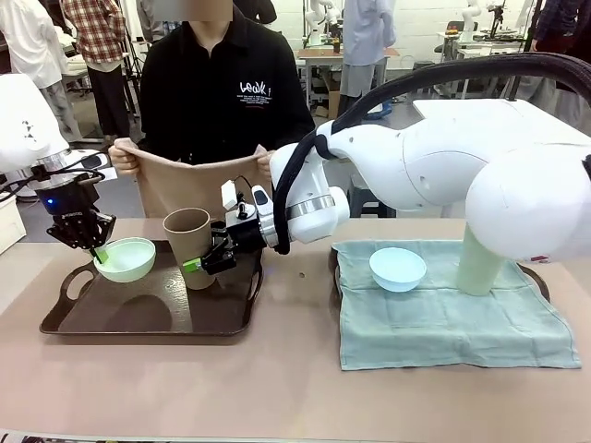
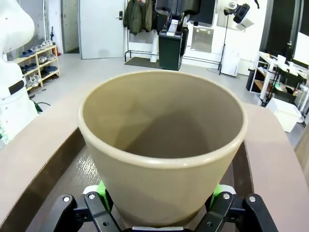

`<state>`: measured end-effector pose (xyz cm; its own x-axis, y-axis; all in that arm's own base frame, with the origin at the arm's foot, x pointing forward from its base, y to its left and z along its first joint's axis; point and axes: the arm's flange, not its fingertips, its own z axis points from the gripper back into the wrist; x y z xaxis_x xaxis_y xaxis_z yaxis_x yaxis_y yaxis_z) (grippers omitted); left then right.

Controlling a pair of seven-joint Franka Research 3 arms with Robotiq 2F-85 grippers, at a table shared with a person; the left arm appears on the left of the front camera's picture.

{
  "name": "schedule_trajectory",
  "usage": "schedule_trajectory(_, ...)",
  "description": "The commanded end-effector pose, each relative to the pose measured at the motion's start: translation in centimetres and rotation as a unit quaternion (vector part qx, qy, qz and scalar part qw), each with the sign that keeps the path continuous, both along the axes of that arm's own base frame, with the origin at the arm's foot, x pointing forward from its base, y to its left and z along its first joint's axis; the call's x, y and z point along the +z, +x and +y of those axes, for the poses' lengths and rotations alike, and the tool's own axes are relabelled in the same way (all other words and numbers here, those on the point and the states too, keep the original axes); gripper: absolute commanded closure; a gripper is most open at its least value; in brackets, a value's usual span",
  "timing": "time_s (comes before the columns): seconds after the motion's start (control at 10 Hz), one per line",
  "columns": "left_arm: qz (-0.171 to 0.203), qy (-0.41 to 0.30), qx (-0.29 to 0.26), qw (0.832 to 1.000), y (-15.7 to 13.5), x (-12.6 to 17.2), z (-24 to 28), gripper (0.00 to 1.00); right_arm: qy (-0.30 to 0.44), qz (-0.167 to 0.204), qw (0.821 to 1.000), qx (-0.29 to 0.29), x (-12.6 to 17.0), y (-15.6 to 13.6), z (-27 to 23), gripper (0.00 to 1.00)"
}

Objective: Set up a tray with a mat and arrange the tableware.
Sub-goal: Pick up the Picnic Bowl and Reusable plastic cup from the Handle tray in front of the human's position and hold them in the air.

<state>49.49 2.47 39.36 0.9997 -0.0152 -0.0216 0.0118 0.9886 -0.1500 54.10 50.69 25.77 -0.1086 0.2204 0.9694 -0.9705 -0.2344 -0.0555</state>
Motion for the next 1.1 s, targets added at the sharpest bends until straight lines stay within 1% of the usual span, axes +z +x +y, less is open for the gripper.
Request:
schedule_trajectory(0.0, 0.002, -0.010, -0.008, 1.000, -0.2, 0.1, 0.3, 1.00, 0.008, -0.014, 1.000, 0.000, -0.1, 0.0, 0.0, 0.62)
schedule_trajectory(0.1, -0.002, -0.008, -0.011, 1.000, -0.3, 0.6, 0.2, 1.00, 0.007, -0.019, 1.000, 0.000, 0.3, -0.3, -0.1, 1.00)
schedule_trajectory(0.3, -0.007, -0.004, -0.015, 1.000, -0.8, 2.2, -0.2, 1.00, 0.012, -0.023, 1.000, 0.000, 2.4, -1.1, -0.3, 1.00)
schedule_trajectory(0.4, -0.012, 0.002, -0.019, 1.000, -1.0, 3.9, -0.6, 1.00, 0.018, -0.037, 0.999, -0.002, 4.2, -1.6, -0.5, 1.00)
schedule_trajectory(0.6, -0.033, 0.021, -0.027, 0.999, -1.8, 8.4, -1.7, 1.00, 0.023, -0.071, 0.997, -0.005, 8.6, -2.7, -0.8, 1.00)
schedule_trajectory(0.8, -0.067, 0.014, -0.041, 0.997, -3.1, 14.1, -2.5, 1.00, 0.024, -0.113, 0.993, -0.010, 13.5, -4.5, -1.2, 1.00)
schedule_trajectory(0.9, -0.084, 0.011, -0.047, 0.995, -3.9, 16.6, -2.6, 1.00, 0.019, -0.127, 0.992, -0.013, 15.5, -5.5, -1.4, 1.00)
schedule_trajectory(1.0, -0.099, 0.010, -0.046, 0.994, -4.3, 18.3, -2.4, 1.00, 0.011, -0.132, 0.991, -0.017, 17.2, -6.2, -1.7, 1.00)
